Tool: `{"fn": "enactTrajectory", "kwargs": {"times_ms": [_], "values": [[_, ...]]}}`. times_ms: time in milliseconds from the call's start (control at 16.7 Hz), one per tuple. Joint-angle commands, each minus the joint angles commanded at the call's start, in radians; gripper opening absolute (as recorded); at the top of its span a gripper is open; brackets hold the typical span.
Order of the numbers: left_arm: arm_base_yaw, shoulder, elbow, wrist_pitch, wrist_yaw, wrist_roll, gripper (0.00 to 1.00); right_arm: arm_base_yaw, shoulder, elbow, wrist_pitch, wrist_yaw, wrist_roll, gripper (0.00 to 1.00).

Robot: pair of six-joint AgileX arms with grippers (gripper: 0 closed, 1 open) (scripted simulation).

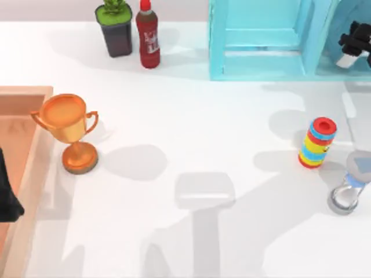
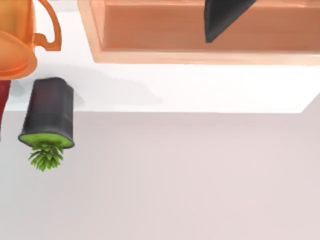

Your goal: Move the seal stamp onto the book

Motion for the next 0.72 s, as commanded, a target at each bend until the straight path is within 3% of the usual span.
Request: {"fn": "enactTrajectory", "kwargs": {"times_ms": [300,720], "values": [[0.0,0.0,0.0,0.0,0.0,0.0,1.0,-0.005,-0.215,-0.102,-0.125,-0.009,-0.007,0.0],[0.0,0.0,0.0,0.0,0.0,0.0,1.0,-0.017,-0.802,-0.352,-0.431,-0.033,-0.011,0.0]]}}
